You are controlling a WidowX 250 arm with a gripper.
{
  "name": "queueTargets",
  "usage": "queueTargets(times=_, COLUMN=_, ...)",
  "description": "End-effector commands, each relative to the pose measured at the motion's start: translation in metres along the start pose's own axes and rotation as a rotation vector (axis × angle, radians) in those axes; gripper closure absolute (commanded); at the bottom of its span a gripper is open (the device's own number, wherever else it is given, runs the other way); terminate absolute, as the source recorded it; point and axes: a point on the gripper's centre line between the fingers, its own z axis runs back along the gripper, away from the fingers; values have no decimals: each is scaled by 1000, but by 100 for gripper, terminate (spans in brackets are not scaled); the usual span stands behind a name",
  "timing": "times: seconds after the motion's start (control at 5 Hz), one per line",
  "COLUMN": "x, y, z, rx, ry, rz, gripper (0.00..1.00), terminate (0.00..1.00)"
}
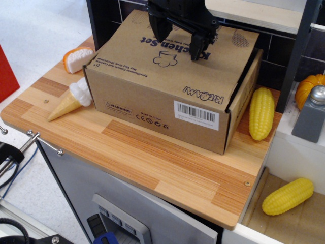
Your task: Close brown1fbox flap
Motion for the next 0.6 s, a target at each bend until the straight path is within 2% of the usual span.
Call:
queueTargets(times=0.0, x=7, y=2, z=9, rx=6, ry=-38, rz=1, gripper=0, terminate=0)
queueTargets(times=0.2, x=7, y=2, z=9, rx=6, ry=-38, rz=1, gripper=0, terminate=0)
queueTargets(times=0.4, x=7, y=2, z=9, rx=6, ry=-38, rz=1, gripper=0, terminate=100)
